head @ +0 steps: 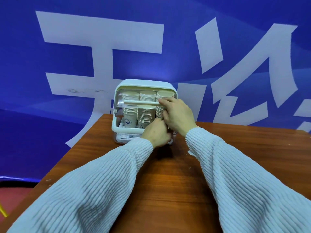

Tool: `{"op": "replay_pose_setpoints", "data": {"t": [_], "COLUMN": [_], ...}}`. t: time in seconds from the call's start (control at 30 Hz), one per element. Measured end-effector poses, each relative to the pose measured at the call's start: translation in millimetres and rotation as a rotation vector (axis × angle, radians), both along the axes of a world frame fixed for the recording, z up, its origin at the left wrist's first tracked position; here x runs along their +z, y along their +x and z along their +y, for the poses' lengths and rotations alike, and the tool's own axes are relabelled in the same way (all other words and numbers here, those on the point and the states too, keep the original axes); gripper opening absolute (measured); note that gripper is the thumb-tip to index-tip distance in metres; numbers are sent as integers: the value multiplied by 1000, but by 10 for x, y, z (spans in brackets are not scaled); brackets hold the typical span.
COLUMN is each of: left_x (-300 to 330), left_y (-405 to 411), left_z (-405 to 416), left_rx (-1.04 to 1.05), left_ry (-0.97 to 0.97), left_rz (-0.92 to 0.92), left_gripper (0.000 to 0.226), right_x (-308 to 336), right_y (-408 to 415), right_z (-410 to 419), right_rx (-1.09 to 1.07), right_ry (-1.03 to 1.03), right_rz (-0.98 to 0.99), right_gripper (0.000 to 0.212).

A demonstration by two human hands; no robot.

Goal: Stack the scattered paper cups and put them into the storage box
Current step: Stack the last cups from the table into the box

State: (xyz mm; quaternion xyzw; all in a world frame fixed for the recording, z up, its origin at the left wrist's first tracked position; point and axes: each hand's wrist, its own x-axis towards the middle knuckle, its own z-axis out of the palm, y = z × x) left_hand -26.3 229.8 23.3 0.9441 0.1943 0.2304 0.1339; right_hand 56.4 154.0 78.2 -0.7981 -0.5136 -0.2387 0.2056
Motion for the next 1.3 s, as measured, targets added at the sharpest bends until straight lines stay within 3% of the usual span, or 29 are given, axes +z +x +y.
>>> {"op": "replay_pose_setpoints", "data": {"t": [0.2, 0.33, 0.67, 0.93, 1.03, 1.3], "left_x": [-86, -126, 25, 167, 212, 525], "left_y": [-430, -633, -976, -1190, -1292, -1546], "left_z": [-122, -68, 2, -134, -256, -601], "left_rx": [-24, 52, 145, 187, 200, 204], "left_ry": [124, 123, 90, 83, 62, 54], "left_rz": [-134, -220, -377, -370, -349, -407], "left_gripper": [17, 21, 22, 25, 25, 26], "right_x": [-175, -323, -433, -676, -473, -12], "right_y": [-149, -255, -432, -722, -829, -1059], "right_z": [-75, -114, -194, -389, -480, -966], "right_rx": [-16, -25, -86, -150, -164, -118], "right_ry": [35, 26, -31, -323, -353, -53], "right_rz": [54, 38, 20, 168, 259, 264], "right_gripper": [48, 59, 61, 81, 69, 43]}}
